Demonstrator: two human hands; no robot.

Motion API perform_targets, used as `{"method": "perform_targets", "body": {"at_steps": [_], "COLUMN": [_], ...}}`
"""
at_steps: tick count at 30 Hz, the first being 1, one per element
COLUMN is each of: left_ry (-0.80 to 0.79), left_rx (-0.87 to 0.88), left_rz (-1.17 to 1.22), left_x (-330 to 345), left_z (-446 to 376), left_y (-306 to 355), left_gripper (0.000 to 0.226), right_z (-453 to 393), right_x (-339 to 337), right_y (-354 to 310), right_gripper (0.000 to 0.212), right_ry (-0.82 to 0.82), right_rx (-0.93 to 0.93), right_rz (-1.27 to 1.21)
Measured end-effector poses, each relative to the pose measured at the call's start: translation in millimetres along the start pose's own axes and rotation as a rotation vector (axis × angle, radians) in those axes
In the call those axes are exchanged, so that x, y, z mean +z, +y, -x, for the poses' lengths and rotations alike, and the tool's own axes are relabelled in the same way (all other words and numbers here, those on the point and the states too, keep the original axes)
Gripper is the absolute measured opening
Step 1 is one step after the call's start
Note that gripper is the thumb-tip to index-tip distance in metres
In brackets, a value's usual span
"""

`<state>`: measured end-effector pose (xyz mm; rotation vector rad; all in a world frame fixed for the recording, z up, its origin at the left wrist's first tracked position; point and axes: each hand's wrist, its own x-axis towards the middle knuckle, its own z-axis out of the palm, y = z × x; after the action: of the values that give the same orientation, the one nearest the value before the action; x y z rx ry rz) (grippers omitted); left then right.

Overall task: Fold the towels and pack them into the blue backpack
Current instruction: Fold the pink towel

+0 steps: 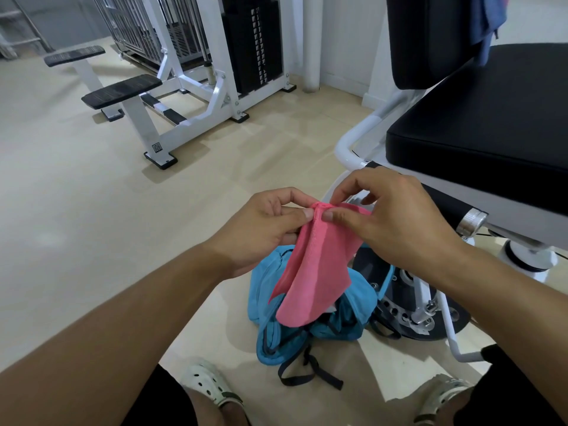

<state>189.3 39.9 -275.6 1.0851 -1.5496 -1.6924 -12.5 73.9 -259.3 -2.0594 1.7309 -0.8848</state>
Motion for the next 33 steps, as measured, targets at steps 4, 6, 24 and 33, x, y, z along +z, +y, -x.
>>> {"method": "perform_targets", "body": {"at_steps": [4, 6, 24, 33], "left_ry": [0.004, 0.001, -0.001, 0.026], "left_rx": [0.011, 0.013, 0.009, 0.061], "left_rz": [0.021, 0.028, 0.065, -0.414], "left_x": [1.0, 1.6, 8.0, 0.3], "left_z": [-1.4, -1.8, -3.9, -5.0], "left_y": [-1.6, -2.6, -5.5, -16.3], "left_gripper": [0.012, 0.012, 0.009, 0.018], "right_z": [-0.2, -0.4, -5.3, -5.4], "right_x": [0.3, 0.9, 0.9, -1.1], "right_y": [0.6, 0.9, 2.6, 4.4], "right_gripper": [0.018, 0.018, 0.009, 0.022], "right_ry": [-0.003, -0.009, -0.075, -0.063], "right_rx": [-0.006, -0.021, 0.068, -0.013], "right_rz": [0.038, 0.062, -0.298, -0.301]}}
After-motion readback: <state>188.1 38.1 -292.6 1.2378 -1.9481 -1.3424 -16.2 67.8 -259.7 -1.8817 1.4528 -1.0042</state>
